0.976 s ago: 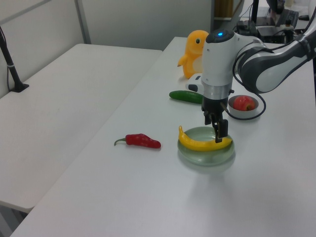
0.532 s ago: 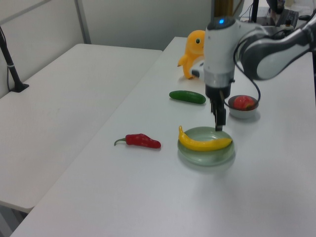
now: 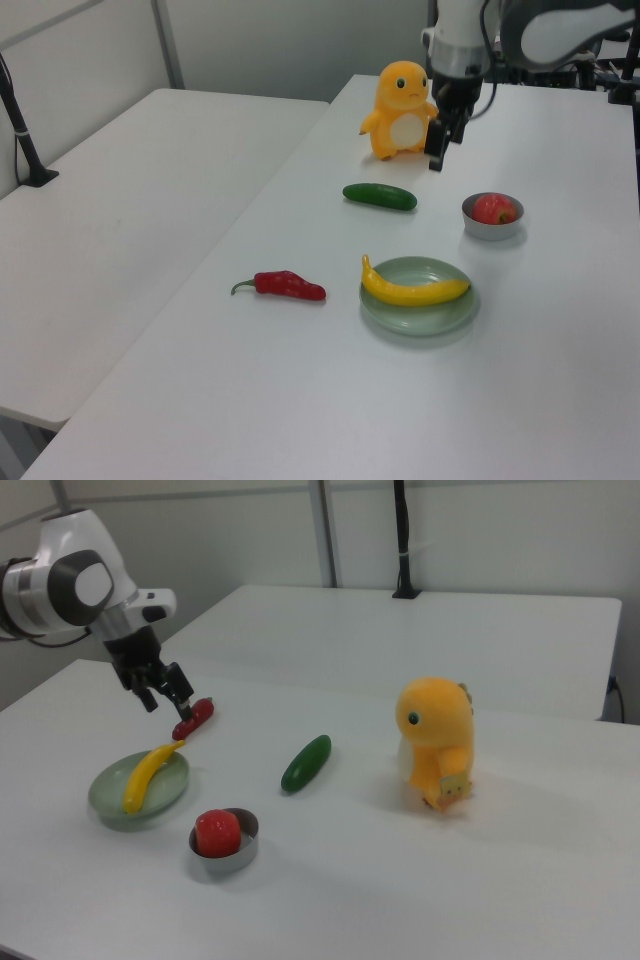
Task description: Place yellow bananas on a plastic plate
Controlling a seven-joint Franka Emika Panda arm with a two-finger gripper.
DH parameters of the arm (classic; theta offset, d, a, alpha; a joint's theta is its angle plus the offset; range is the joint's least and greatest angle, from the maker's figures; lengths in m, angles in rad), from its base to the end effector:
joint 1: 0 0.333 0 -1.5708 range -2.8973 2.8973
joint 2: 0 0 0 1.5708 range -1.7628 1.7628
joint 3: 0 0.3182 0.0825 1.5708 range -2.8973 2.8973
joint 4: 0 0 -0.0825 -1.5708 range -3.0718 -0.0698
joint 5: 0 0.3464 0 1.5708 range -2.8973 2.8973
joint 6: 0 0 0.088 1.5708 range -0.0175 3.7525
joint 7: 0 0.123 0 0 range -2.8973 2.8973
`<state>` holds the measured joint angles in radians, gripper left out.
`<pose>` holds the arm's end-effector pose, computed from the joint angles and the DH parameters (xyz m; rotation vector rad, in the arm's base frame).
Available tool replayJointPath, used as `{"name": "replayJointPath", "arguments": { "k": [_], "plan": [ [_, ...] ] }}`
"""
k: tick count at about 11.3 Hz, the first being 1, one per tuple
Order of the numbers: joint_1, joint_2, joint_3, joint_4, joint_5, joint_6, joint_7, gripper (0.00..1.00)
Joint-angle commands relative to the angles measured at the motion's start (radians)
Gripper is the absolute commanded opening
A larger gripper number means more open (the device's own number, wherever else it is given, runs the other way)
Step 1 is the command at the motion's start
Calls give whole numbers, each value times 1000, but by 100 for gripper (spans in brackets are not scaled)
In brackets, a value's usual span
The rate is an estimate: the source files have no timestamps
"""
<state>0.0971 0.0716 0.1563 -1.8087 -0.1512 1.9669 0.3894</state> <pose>0.5443 0.1264 0.5038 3.0366 -0.1285 0.1894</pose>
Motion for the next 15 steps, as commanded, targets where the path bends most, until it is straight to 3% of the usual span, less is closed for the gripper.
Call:
{"name": "replayJointPath", "arguments": {
  "k": [1,2,4,15],
  "plan": [
    [-2,-55,-117,-12,91,-5,-50,100],
    [10,-53,-163,24,123,-5,-76,100],
    [-5,-55,-201,51,153,-9,-136,100],
    [-7,-69,-199,57,200,-117,-181,100]
  ]
}}
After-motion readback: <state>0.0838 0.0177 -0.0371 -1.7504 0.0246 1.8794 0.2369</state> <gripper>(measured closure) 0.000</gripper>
